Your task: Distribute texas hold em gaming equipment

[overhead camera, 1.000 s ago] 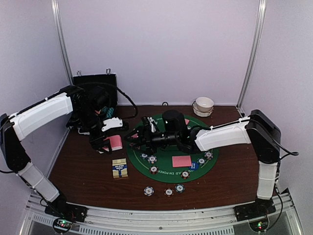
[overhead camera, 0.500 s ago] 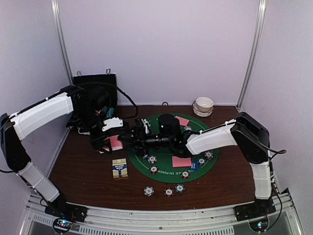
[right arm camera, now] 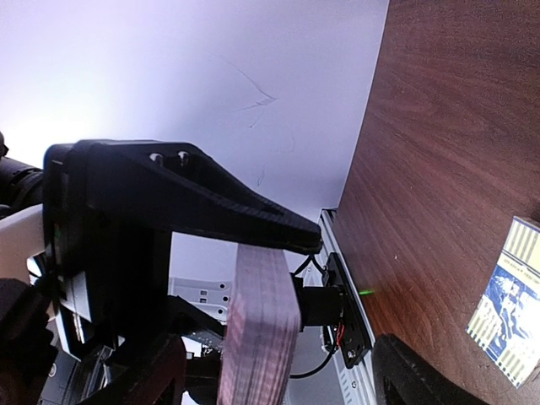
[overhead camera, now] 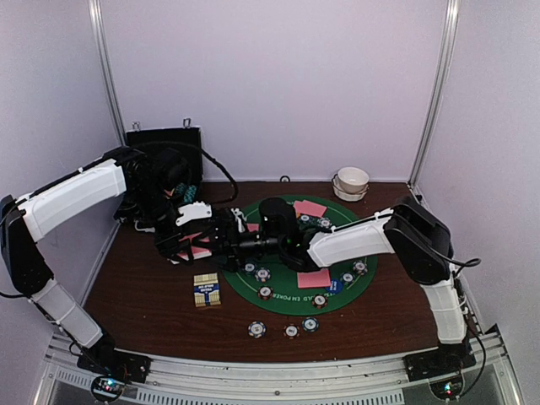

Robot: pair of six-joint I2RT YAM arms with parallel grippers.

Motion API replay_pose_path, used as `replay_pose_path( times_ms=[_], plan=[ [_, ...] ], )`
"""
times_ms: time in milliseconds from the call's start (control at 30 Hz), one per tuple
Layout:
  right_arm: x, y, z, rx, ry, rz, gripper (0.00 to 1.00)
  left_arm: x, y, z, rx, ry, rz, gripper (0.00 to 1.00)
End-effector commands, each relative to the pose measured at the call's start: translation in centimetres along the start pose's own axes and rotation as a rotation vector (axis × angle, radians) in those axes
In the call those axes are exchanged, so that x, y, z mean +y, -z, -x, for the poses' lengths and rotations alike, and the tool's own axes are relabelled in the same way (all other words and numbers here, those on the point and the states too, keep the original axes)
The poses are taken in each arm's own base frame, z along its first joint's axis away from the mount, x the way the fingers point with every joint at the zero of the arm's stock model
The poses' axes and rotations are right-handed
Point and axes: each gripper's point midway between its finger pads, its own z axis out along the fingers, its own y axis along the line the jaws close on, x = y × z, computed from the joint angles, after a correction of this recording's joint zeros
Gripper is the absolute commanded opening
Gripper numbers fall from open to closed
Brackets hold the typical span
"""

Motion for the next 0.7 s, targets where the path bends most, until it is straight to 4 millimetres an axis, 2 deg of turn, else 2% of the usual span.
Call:
replay_pose_path(
  times_ms=[0, 133, 333, 467, 667],
  plan=[
    [1.0, -1.1, 0.2, 0.006, 0.019, 0.016, 0.77, 0.0, 0.9, 0.7, -0.040, -0.004, 0.009, 0.00],
    [0.2, -1.6, 0.6, -0.003, 0.007, -0.008, 0.74, -0.1, 0.9, 0.6, -0.038, -0.003, 0.010, 0.00],
    [-0.1, -2.1, 1.0, 0.006, 0.019, -0.049, 0.70, 0.0, 0.9, 0.7, -0.038, -0.006, 0.012, 0.00],
    [-1.3, -1.8, 0.9, 0.011, 0.011, -0.119, 0.68, 0.0, 1.0, 0.5, -0.035, -0.005, 0.016, 0.00],
    [-2.0, -1.1, 1.0, 0.007, 0.000, -0.148, 0.63, -0.1, 1.1, 0.5, -0.040, -0.006, 0.017, 0.00]
  ],
)
